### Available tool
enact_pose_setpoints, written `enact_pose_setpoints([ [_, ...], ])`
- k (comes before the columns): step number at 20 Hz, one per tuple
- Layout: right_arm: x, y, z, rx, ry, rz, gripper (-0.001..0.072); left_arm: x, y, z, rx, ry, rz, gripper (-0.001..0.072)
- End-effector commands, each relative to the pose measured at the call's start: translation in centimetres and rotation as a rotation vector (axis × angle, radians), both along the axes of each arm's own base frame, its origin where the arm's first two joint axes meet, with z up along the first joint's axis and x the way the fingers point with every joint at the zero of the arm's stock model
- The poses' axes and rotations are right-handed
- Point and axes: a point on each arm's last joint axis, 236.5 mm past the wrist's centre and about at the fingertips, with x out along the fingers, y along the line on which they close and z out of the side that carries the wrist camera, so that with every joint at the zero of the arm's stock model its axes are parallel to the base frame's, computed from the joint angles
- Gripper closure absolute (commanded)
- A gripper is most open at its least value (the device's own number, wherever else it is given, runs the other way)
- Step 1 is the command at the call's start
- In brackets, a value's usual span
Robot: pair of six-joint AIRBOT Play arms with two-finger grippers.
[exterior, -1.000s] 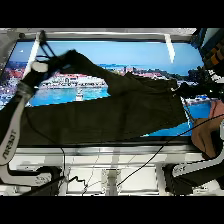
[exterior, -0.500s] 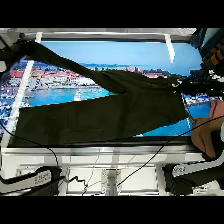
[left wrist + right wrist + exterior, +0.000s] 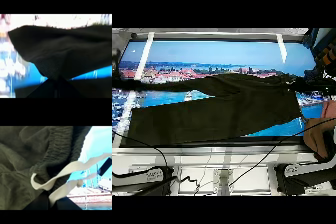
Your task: Fold the clothes and pants, and hang the long-sleeved shirts on hangers.
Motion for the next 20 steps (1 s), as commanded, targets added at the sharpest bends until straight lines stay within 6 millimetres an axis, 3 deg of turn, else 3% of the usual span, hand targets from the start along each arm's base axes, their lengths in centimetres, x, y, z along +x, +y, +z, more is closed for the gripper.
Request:
enact_pose_setpoints([
  [1,-0.3,-0.3,-0.3,-0.025,0.013,0.009,0.0678,-9.6,0.6,-5.3,-0.110,0.464,0.043,0.0624],
  [2,-0.4,-0.4,-0.4,-0.031,0.017,0.010,0.0678,-10.2,0.7,-6.1,-0.128,0.501,0.052,0.0355],
  [3,-0.4,-0.5,-0.5,-0.035,0.018,0.010,0.0678,-10.3,1.0,-6.7,-0.138,0.512,0.087,-0.0007],
  [6,-0.4,-0.5,-0.5,-0.037,0.018,0.010,0.0678,-7.6,2.5,-6.7,-0.093,0.397,0.123,0.0011],
  [9,-0.3,-0.7,-0.5,-0.043,0.013,0.005,0.0678,-3.9,4.8,-3.9,-0.051,0.226,0.234,0.0011],
  [12,0.1,-1.0,-0.5,-0.052,0.001,-0.008,0.0678,-2.8,8.1,-1.4,-0.057,0.124,0.371,0.0012],
  [16,0.0,-0.8,-0.4,-0.044,0.002,-0.006,0.0678,-1.9,10.3,-2.5,-0.368,-0.006,0.606,0.0012],
  [18,0.0,-0.8,-0.4,-0.044,0.003,-0.005,0.0679,-0.3,10.5,-2.7,-0.482,-0.091,0.538,0.0015],
  [20,0.0,-0.8,-0.4,-0.044,0.003,-0.006,0.0678,0.9,10.5,-3.4,-0.513,-0.138,0.454,0.0075],
])
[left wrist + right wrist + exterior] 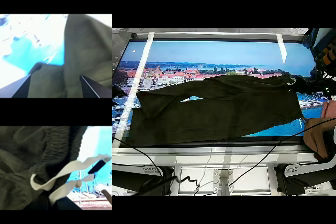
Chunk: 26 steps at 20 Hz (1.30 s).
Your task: Fold the clothes and pants, and hang the long-sleeved shirts on hangers.
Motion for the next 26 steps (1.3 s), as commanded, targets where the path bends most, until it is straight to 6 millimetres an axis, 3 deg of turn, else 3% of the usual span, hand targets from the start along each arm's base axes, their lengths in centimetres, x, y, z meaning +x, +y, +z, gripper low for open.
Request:
enact_pose_setpoints([
  [1,0.1,0.0,0.1,0.001,-0.002,-0.001,0.0678,2.5,0.6,-0.7,-0.065,-0.158,-0.063,0.0074],
  [5,0.1,0.0,0.1,0.030,0.021,-0.052,0.0678,3.4,-0.4,-4.6,-0.049,-0.131,-0.197,0.0074],
  [10,0.1,0.0,0.1,0.051,0.040,-0.084,0.0678,3.7,-0.3,-8.9,-0.080,-0.093,-0.184,0.0074],
  [13,0.1,0.0,0.1,0.051,0.040,-0.084,0.0678,4.9,0.2,-9.5,-0.037,-0.117,-0.178,0.0075],
  [14,0.1,0.0,0.1,0.051,0.039,-0.084,0.0678,5.4,0.0,-9.5,-0.016,-0.126,-0.200,0.0120],
  [15,0.1,0.0,0.1,0.051,0.039,-0.084,0.0678,5.8,-0.6,-9.5,-0.005,-0.131,-0.225,0.0167],
  [19,0.1,0.0,0.1,0.051,0.039,-0.084,0.0678,7.7,-2.3,-9.5,0.036,-0.154,-0.286,0.0170],
  [20,0.1,0.0,0.1,0.050,0.039,-0.084,0.0678,8.1,-2.4,-9.4,0.049,-0.163,-0.287,0.0218],
  [24,0.1,0.0,0.1,0.050,0.039,-0.084,0.0678,8.8,-3.1,-9.1,0.060,-0.173,-0.299,0.0686],
  [26,0.1,0.0,0.1,0.050,0.039,-0.084,0.0678,8.9,-3.0,-7.9,0.075,-0.189,-0.299,0.0687],
])
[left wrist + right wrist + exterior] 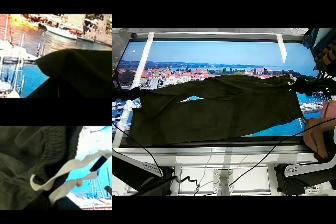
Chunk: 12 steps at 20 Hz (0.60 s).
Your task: Fold the clothes and pants, and hang the long-sleeved shirts on hangers.
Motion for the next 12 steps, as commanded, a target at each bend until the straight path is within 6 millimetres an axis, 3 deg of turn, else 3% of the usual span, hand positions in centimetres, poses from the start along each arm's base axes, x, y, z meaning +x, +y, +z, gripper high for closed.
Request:
enact_pose_setpoints([
  [1,0.0,0.0,0.1,0.000,0.000,0.001,0.0678,0.7,0.0,2.2,0.035,-0.043,-0.006,0.0687],
  [4,0.0,0.0,0.0,-0.001,0.000,0.002,0.0678,1.1,0.6,7.9,0.114,-0.132,-0.005,0.0688],
  [9,0.0,0.0,0.0,-0.003,-0.003,0.003,0.0678,3.7,3.1,23.7,0.461,-0.499,0.058,0.0687],
  [11,0.3,-0.3,0.1,-0.011,-0.013,-0.008,0.0678,5.1,2.7,28.6,0.595,-0.638,0.068,0.0687],
  [12,0.5,-0.4,0.2,-0.013,-0.020,-0.014,0.0679,5.6,2.1,29.9,0.620,-0.678,0.071,0.0687],
])
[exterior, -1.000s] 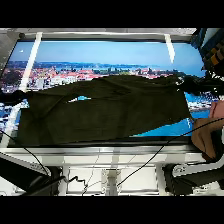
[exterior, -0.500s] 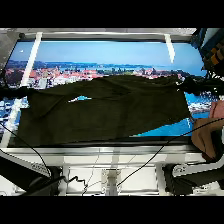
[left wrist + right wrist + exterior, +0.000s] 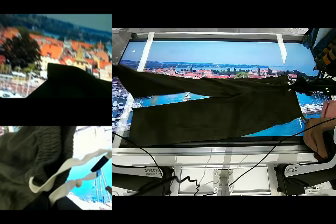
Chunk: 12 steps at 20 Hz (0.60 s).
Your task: Fold the clothes and pants, and hang the long-sleeved shirts on hangers.
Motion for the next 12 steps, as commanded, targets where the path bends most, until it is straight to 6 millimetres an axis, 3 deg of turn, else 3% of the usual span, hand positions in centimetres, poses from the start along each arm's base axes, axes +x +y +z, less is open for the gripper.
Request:
enact_pose_setpoints([
  [1,0.5,-0.4,0.2,-0.010,-0.022,-0.017,0.0678,1.5,-0.6,7.7,0.182,-0.208,0.027,0.0687],
  [3,0.6,-0.4,0.2,-0.011,-0.022,-0.017,0.0678,1.4,-2.0,6.4,0.170,-0.150,-0.020,0.0687],
  [5,0.5,-0.4,0.2,-0.011,-0.022,-0.017,0.0678,-0.6,-2.7,2.1,0.212,0.064,-0.106,0.0688],
  [7,0.6,-0.4,0.2,-0.012,-0.022,-0.017,0.0678,-5.5,-1.2,-3.6,0.273,0.382,-0.145,0.0688],
  [9,0.5,-0.5,0.2,-0.016,-0.021,-0.015,0.0678,-11.1,2.6,-7.7,0.283,0.621,-0.044,0.0688],
  [10,0.4,-0.5,0.1,-0.020,-0.017,-0.013,0.0678,-12.9,3.8,-9.5,0.220,0.654,0.033,0.0688],
  [12,0.3,-0.7,0.0,-0.028,-0.013,-0.013,0.0678,-15.5,4.1,-13.3,0.089,0.699,0.092,0.0688],
])
